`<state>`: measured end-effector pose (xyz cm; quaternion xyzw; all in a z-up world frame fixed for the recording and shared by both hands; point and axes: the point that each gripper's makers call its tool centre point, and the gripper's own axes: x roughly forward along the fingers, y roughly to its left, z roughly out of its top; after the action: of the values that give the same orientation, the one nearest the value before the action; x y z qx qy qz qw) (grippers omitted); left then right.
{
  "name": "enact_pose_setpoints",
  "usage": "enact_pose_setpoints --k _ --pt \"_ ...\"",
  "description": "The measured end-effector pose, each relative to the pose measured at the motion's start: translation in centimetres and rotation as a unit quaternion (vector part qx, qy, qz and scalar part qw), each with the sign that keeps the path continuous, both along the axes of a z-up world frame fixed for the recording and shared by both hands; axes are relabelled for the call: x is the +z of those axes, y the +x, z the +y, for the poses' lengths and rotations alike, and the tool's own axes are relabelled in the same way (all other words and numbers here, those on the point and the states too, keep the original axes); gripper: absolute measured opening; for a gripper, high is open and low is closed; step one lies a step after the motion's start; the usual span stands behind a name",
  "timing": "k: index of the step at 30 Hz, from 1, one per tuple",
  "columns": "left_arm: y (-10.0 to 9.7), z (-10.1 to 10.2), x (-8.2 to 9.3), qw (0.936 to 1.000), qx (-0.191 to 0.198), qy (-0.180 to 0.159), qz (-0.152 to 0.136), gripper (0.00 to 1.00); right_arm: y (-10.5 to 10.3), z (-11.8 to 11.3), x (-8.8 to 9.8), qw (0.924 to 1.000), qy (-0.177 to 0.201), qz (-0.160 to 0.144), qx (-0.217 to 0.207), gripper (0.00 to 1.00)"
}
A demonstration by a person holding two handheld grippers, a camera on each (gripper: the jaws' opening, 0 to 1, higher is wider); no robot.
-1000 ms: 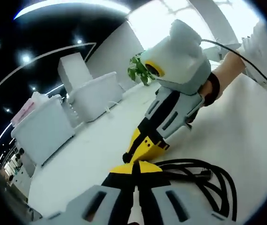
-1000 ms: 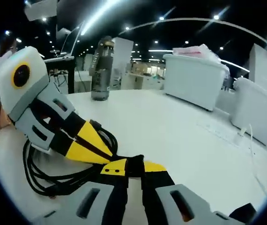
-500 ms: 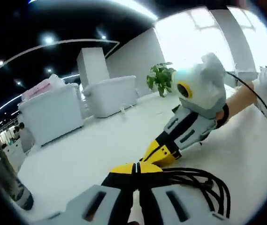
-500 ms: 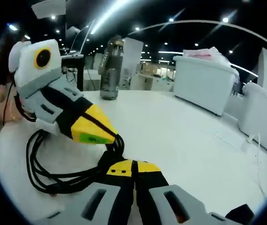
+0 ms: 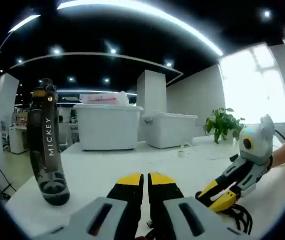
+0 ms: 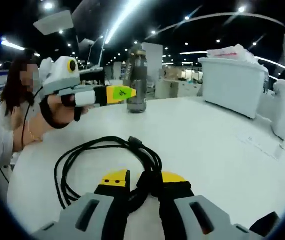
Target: Coil the Type-C to USB data cable on the desktop and secure it with Velcro straps.
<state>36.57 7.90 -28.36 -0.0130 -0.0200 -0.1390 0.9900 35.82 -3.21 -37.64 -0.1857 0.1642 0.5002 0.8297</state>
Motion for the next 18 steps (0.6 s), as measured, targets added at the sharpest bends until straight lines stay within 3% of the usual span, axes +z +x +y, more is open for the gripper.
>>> enact_pose_setpoints --k 1,2,4,5,7,11,14,18 --pt "0.1 0.2 -0.2 1.0000 0.004 0.007 0.000 0.05 -0.1 0.6 0.2 0.9999 0.012 0.008 0.002 0.21" --pt "0.2 0.3 -0.3 0.9998 0.009 0.017 0.000 0.05 0.2 0.5 -0.2 0.9999 -0.009 0.012 -0.007 0.20" --pt "0.4 0.5 -0.5 0.9992 0.016 0.038 -0.001 0.05 0.1 0.9 -0.6 0.9984 -0.051 -0.013 0.021 0.16" --pt "0.4 0.4 -0.5 0.9989 0.017 0.043 -0.003 0.06 0.1 1.4 -0.1 0.9990 -0.040 -0.016 0.015 0.15" --pt "0.5 0.6 -0.3 0.9982 0.020 0.056 -0.007 0.07 -0.1 1.7 -0.2 0.9973 -0.064 -0.020 0.028 0.13" --pt "0.4 1.2 0.2 0.9967 0.034 0.071 -0.021 0.07 0.1 2.6 -0.1 0.9923 -0.090 -0.055 0.064 0.09" --pt "0.3 2.2 1.0 0.9951 0.053 0.074 -0.037 0.07 0.6 3.9 0.4 0.9814 -0.123 -0.102 0.107 0.06" --pt "0.1 5.1 2.3 0.9909 0.102 0.060 -0.063 0.07 2.2 8.1 1.7 0.9797 -0.086 -0.117 0.139 0.04"
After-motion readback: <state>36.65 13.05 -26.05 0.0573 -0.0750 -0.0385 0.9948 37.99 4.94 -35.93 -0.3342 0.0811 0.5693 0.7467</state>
